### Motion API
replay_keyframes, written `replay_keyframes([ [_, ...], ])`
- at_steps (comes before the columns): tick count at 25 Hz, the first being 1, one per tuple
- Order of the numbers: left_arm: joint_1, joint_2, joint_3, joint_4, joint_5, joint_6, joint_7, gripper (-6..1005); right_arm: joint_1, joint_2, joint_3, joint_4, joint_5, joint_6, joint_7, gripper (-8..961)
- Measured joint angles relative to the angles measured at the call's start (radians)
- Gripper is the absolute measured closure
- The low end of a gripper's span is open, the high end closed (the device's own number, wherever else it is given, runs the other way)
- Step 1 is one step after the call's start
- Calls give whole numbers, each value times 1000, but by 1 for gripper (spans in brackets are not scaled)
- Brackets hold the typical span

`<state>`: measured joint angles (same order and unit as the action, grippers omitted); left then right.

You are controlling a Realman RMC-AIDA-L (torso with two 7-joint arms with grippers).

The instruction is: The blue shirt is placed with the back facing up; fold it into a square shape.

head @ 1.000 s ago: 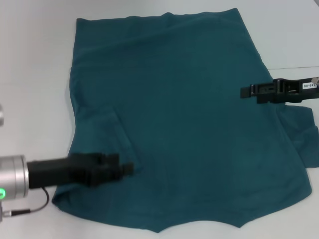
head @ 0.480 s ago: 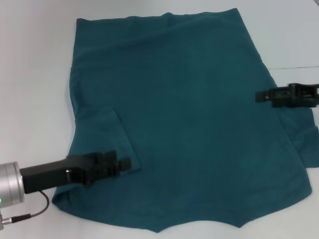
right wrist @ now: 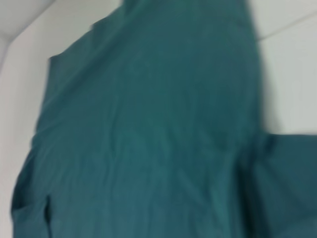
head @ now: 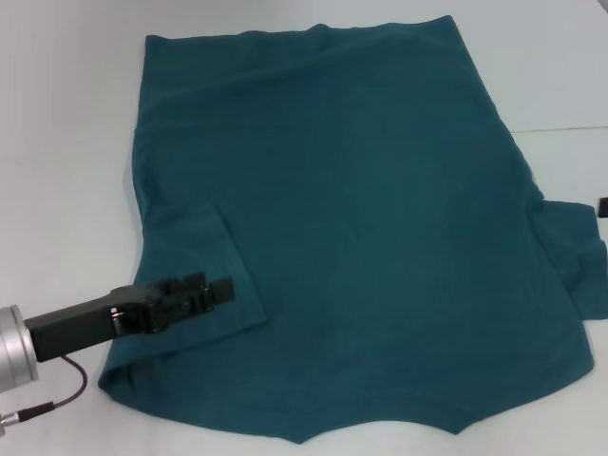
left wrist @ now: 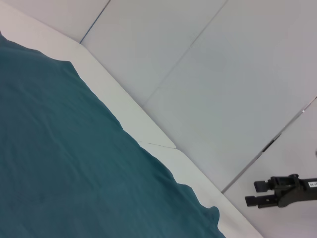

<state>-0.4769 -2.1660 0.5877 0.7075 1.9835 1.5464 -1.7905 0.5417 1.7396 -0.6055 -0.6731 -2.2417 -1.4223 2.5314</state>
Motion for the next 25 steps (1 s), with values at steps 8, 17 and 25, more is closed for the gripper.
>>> replay_keyframes([
  [8, -6, 0, -3, -14, -3, -16, 0, 279, 8, 12, 18, 13, -150, 98, 15, 137],
  [17, -8, 0, -3, -24, -3, -26, -12, 279, 41, 74, 22, 30, -173, 224, 15, 138],
  [25, -9, -1, -5, -34, -25, -35, -12, 279, 86, 92, 13, 132, -176, 336, 15, 138],
])
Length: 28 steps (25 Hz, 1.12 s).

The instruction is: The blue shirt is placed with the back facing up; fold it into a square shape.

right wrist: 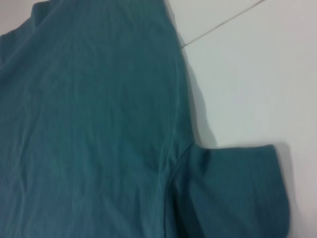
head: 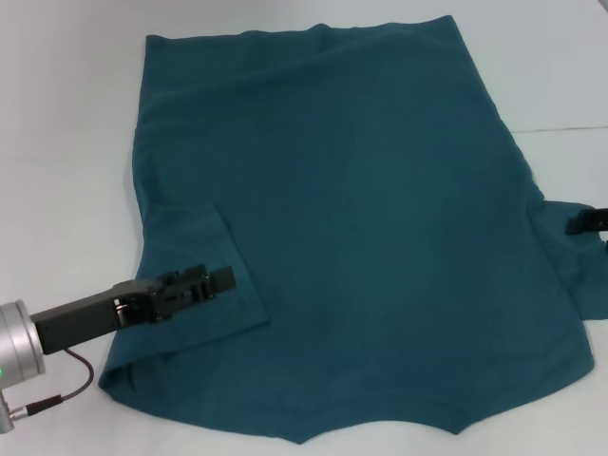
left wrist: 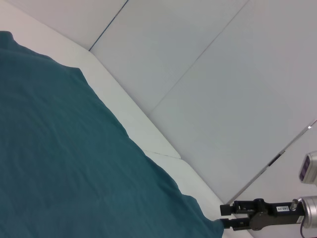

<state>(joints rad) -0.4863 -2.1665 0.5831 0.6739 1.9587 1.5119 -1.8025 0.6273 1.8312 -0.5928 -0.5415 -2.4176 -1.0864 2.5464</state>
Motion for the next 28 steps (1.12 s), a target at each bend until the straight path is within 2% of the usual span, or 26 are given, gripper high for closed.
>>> replay_keyframes([
  [16, -9, 1, 1, -3, -1, -25, 0, 280, 6, 20, -32, 10, -2, 40, -14, 138],
  [23, -9, 1, 0, -4, -1, -28, 0, 280, -3, 5, -39, -5, -2, 12, -7, 138],
  [28, -10, 1, 0, -4, -1, -28, 0, 280, -8, 4, -39, -13, -6, 17, -13, 137],
])
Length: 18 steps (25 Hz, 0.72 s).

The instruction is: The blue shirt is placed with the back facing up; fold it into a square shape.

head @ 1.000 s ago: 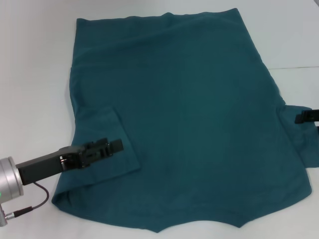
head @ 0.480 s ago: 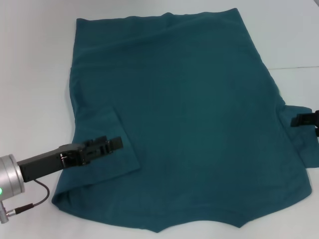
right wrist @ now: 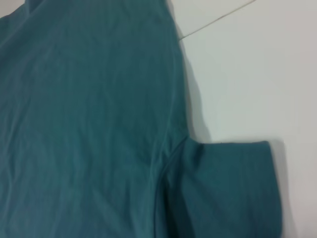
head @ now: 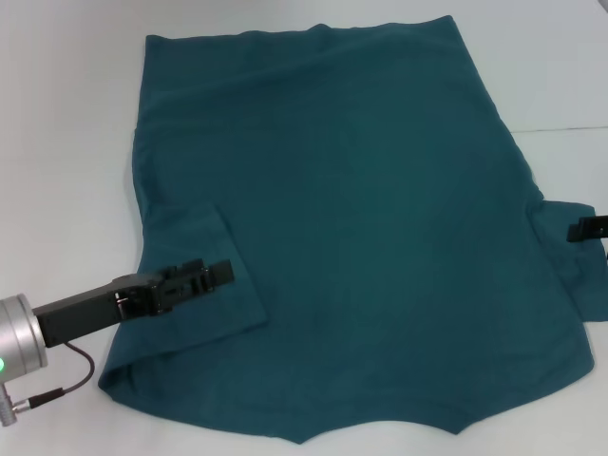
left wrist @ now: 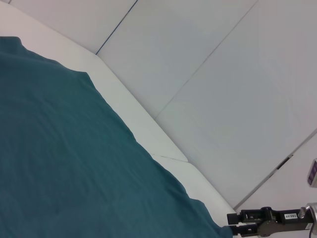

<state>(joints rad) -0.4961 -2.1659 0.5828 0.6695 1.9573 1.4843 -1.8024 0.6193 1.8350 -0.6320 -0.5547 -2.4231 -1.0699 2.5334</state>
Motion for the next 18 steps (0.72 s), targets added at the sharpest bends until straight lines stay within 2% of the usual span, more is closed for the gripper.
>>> replay_keyframes([
  [18, 0, 0, 0, -7, 0, -12, -1, 280, 16, 33, -17, 10, -2, 47, -1, 149],
])
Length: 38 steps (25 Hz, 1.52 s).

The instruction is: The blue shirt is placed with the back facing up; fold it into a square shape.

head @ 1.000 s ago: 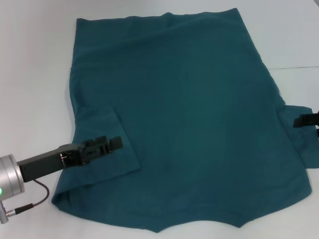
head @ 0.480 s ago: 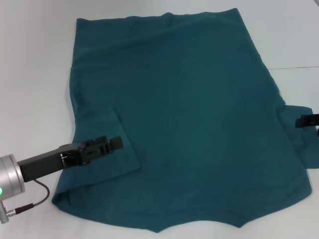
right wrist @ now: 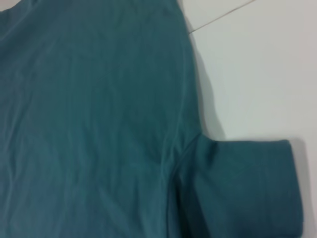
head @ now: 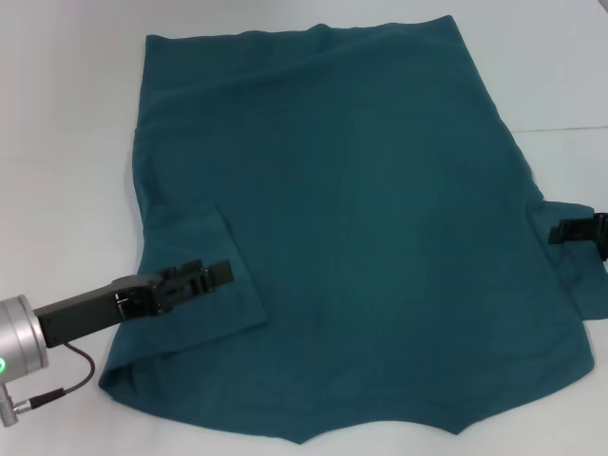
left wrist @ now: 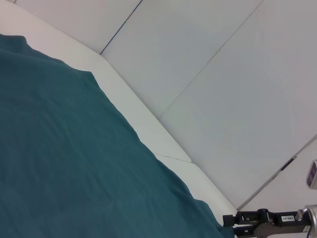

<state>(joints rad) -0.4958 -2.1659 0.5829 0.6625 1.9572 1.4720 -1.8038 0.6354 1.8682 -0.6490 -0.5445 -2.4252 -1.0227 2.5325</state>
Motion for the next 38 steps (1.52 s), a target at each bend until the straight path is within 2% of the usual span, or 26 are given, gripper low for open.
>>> replay_keyframes([
  [6, -1, 0, 0, -1, -1, -1, 0, 280, 5, -2, 6, -3, -1, -22, 0, 155],
  [15, -1, 0, 0, -3, -3, -1, 0, 280, 2, -6, 1, -9, -16, -18, 3, 363],
  [25, -1, 0, -2, -3, -11, -2, 0, 279, 0, -9, 0, -6, -18, -12, 7, 805],
  [31, 2, 0, -2, -3, -12, -2, 0, 279, 3, -10, 0, -15, -55, -10, 8, 953],
  [38, 5, 0, -2, -4, -12, -1, -13, 280, 18, -11, 0, -107, -160, -19, 8, 953],
])
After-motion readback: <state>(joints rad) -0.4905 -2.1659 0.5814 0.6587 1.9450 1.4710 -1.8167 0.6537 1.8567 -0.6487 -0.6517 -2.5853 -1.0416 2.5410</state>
